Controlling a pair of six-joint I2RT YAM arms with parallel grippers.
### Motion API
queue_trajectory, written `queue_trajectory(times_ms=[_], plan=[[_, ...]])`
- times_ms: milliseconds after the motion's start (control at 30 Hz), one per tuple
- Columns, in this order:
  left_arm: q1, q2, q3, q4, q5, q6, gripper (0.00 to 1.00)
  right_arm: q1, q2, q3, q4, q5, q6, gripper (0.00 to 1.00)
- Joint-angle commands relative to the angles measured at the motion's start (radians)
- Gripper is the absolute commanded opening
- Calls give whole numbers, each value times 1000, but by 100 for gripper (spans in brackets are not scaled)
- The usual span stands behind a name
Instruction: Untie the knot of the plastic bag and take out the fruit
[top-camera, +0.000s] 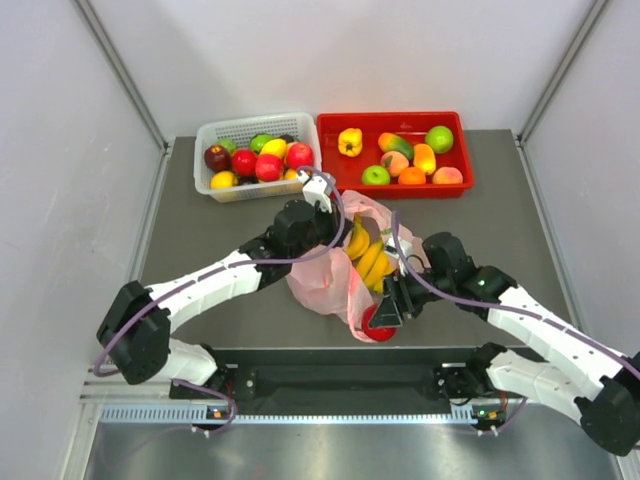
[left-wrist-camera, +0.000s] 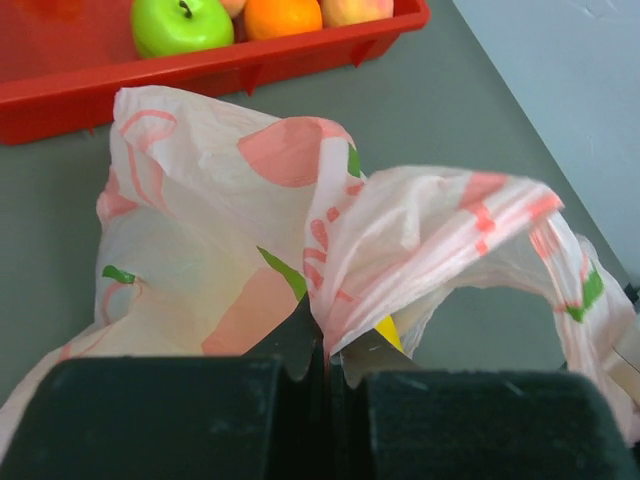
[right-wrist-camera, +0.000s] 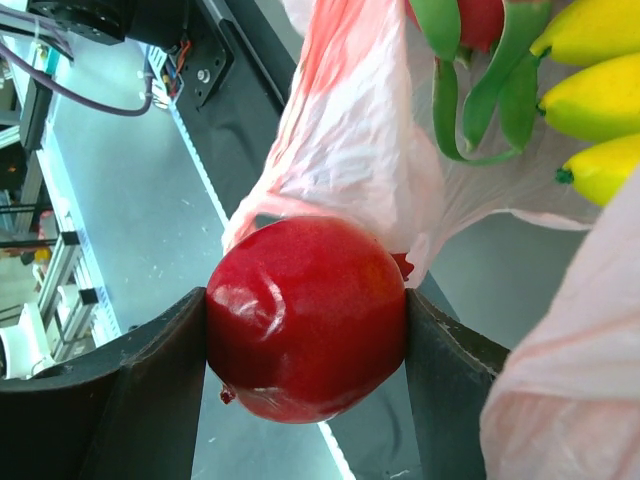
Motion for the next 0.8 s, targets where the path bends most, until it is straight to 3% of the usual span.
queue_trajectory(times_ms=[0, 467, 767], plan=[[25, 3, 44, 75, 2, 6, 0, 27, -44, -6, -33, 32, -13, 0], [108, -73, 72, 51, -17, 47, 0, 102, 36, -20, -103, 228, 18, 0], [164, -107, 73, 17, -12, 72, 0, 250, 13, -9, -106, 158, -1, 0]])
